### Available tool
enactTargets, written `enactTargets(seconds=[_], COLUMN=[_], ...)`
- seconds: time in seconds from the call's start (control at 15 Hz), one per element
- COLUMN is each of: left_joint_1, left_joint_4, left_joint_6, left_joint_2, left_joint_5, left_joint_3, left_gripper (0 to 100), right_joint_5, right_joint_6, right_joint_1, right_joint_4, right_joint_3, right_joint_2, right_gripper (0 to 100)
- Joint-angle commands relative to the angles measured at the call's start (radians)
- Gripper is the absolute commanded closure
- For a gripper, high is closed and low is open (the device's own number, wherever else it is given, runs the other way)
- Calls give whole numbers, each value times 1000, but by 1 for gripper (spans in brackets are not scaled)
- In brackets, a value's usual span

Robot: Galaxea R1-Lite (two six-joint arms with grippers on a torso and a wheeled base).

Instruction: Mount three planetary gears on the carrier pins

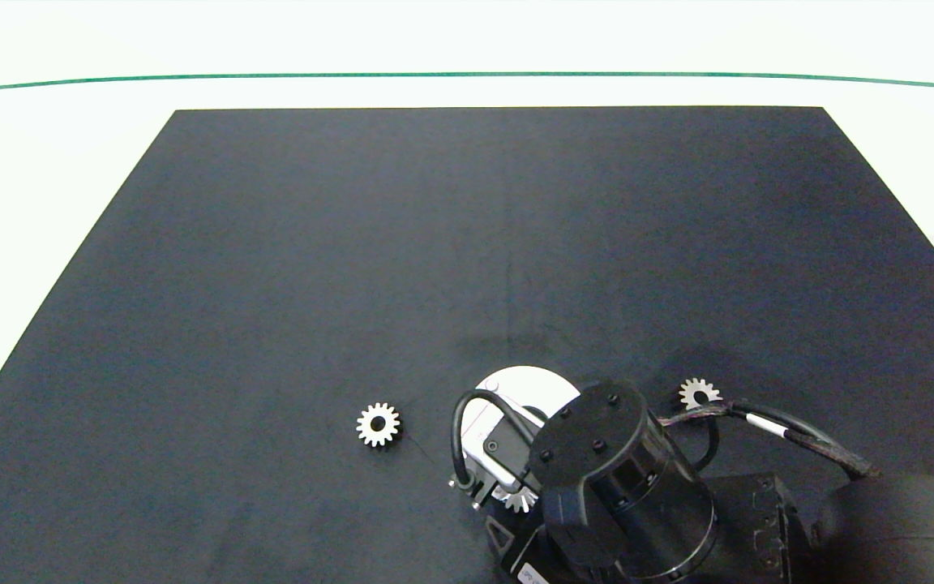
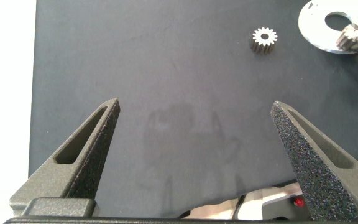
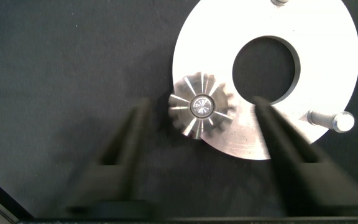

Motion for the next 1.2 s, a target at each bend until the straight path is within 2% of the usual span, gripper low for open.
enactTargets(seconds=[0.07,0.2,0.27,0.4,0.47,0.6,0.67,0.73,0.93,1.13,1.2], left_joint_1=[0,-2,-2,0,-2,-2,0,0,-2,-2,0], left_joint_4=[2,2,2,2,2,2,2,2,2,2,2], left_joint_6=[1,1,1,1,1,1,1,0,1,1,0], left_joint_2=[3,4,4,6,4,4,3,0,3,3,3], left_joint_5=[-1,-2,-2,-2,-2,-2,-2,-2,-2,-4,-21], left_joint_3=[-7,-8,-8,-7,-7,-7,-8,-8,-12,-10,-12], left_gripper=[0,0,0,0,0,0,0,0,0,0,0], right_joint_5=[-27,-101,-108,-101,-82,13,34,73,111,131,131], right_joint_6=[-4,-32,-41,-44,-44,-46,-46,-41,-32,0,2], right_joint_1=[7,2,-36,-170,-228,-406,-447,-515,-587,-628,-627], right_joint_4=[1,38,92,173,182,204,205,205,201,195,192], right_joint_3=[12,27,35,95,132,178,190,224,261,261,254], right_joint_2=[-52,-276,-367,-516,-574,-611,-609,-606,-589,-539,-519], right_gripper=[0,0,0,0,0,0,0,0,0,0,0])
